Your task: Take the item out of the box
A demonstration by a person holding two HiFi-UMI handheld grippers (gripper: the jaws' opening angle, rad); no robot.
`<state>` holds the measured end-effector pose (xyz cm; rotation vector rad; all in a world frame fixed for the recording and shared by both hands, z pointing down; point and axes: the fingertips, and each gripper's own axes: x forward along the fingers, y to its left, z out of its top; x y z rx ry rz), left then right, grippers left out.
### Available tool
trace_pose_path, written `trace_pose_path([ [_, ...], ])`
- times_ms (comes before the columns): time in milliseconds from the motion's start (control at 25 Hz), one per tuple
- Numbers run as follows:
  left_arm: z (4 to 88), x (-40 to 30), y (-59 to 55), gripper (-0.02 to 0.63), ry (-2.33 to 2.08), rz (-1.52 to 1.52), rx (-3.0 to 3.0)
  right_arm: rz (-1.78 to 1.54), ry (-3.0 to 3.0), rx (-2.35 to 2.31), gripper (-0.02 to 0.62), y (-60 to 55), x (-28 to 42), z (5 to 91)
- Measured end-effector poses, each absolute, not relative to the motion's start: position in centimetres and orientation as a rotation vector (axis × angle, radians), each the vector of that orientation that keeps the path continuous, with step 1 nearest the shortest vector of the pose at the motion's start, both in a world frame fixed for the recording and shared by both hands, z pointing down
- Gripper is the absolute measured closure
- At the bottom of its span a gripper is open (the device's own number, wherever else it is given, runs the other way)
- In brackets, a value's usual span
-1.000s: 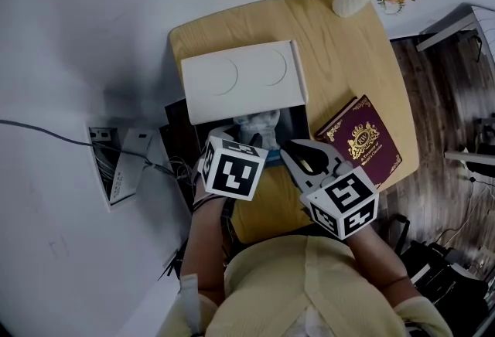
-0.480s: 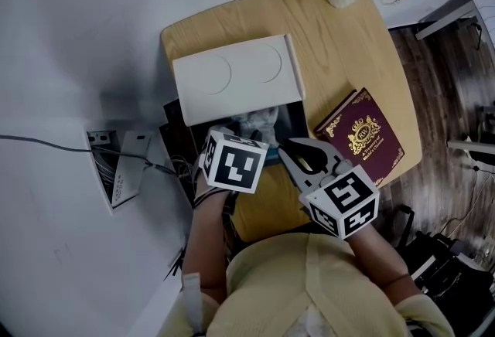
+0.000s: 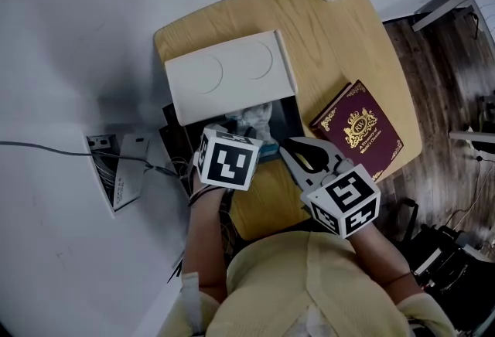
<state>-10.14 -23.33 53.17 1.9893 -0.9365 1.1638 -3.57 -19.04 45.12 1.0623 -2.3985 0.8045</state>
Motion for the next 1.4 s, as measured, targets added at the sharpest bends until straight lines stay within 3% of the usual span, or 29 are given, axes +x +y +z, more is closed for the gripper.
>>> trace_pose_path([
  [560, 51.0, -10.0, -23.5, 0.560, -1.000, 1.071, 2.091, 0.796, -2.419, 1.110, 0.561, -17.8, -1.8, 44.5],
  [1400, 44.6, -11.0, -21.5, 0.580, -1.151, 0.932, 2.155, 0.737, -2.487, 1.133, 0.561, -14.5, -0.8, 42.3],
])
